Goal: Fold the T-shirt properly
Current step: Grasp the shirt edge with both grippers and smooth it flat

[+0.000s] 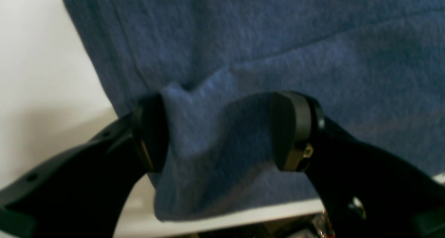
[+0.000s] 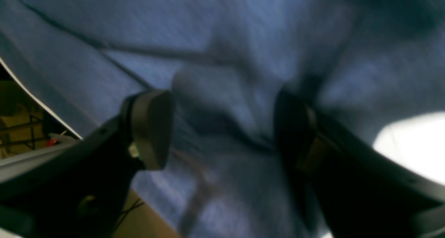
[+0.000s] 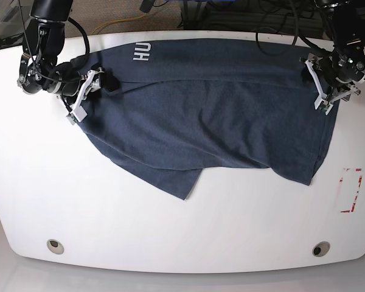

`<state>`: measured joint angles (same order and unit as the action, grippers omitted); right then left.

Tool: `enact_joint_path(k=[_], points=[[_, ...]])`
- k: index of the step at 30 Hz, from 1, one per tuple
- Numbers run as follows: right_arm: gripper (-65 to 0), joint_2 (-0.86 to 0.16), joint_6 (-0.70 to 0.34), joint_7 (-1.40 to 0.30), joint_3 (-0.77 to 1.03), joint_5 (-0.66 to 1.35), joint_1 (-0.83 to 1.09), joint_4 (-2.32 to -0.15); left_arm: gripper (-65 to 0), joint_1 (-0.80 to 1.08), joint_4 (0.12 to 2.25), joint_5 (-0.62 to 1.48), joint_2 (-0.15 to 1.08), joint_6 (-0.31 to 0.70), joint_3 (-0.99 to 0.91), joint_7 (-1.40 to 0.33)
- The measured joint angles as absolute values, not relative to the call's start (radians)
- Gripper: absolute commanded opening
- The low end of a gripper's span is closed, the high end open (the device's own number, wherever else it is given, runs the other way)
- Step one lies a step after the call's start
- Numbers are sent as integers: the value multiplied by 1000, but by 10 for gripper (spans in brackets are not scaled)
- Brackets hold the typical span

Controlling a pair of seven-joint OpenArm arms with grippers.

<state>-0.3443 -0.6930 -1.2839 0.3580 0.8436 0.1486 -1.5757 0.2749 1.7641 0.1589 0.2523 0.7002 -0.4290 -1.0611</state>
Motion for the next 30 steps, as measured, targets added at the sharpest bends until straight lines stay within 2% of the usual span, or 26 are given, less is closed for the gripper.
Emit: enact_joint_path(k=[3, 8, 15, 30], points=[[-358, -344, -692, -1285, 360, 834, 148, -1576, -250, 289, 1753, 159, 250, 700, -429, -1066], [-523, -321, -692, -1285, 358, 848, 148, -1577, -251, 282, 1729, 171, 253, 700, -432, -1056], [-648, -324, -693, -1287, 358, 849, 149, -1576, -251, 274, 1699, 185, 256, 700, -438, -1047], [-650, -324, -693, -1284, 367, 852, 138, -1806, -251, 274, 1697, 173, 260, 697, -381, -1046]])
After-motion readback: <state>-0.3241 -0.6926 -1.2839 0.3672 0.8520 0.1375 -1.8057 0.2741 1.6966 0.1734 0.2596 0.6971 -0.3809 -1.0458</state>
